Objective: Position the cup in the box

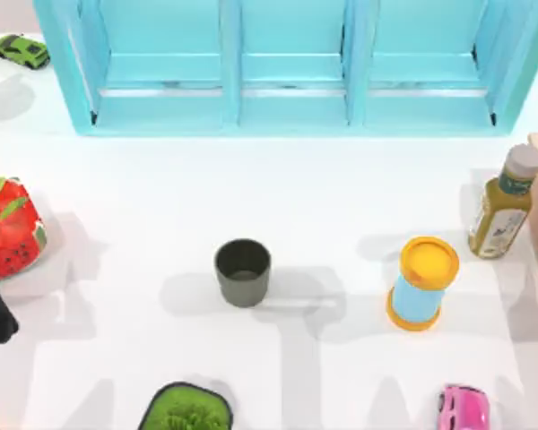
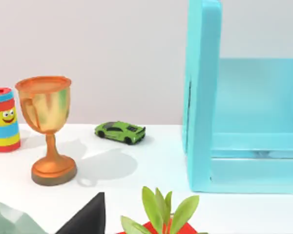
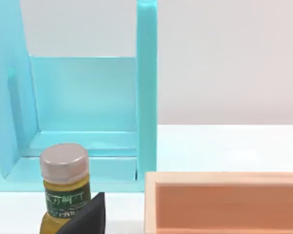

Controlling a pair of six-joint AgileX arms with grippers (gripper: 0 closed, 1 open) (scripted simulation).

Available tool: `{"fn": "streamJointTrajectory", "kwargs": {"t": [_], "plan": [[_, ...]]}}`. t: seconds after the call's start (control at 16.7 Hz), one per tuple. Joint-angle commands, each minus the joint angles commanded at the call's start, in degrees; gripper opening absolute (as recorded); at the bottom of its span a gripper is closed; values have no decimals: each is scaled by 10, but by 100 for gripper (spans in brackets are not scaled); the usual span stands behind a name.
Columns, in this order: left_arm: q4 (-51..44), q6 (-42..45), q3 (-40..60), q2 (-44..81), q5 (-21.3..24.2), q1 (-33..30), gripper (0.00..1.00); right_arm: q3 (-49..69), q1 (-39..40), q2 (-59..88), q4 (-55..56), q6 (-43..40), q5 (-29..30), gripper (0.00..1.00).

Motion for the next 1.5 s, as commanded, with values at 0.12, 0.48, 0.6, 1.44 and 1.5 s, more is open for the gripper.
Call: {"fn": "streamJointTrajectory", "kwargs": {"t": [0.12,0.48,0.6,1.44,1.5], "plan": [[0,0,0,0,0,0,100,0,0,0,0,0,0,100],[0,0,0,0,0,0,100,116,47,102,-65,32,19,100],[0,0,0,0,0,0,100,203,78,170,-106,55,33,100],[0,0,0,0,0,0,100,1064,355,872,-551,296,103,100],[0,0,0,0,0,0,100,1119,371,927,-587,315,104,100]]}}
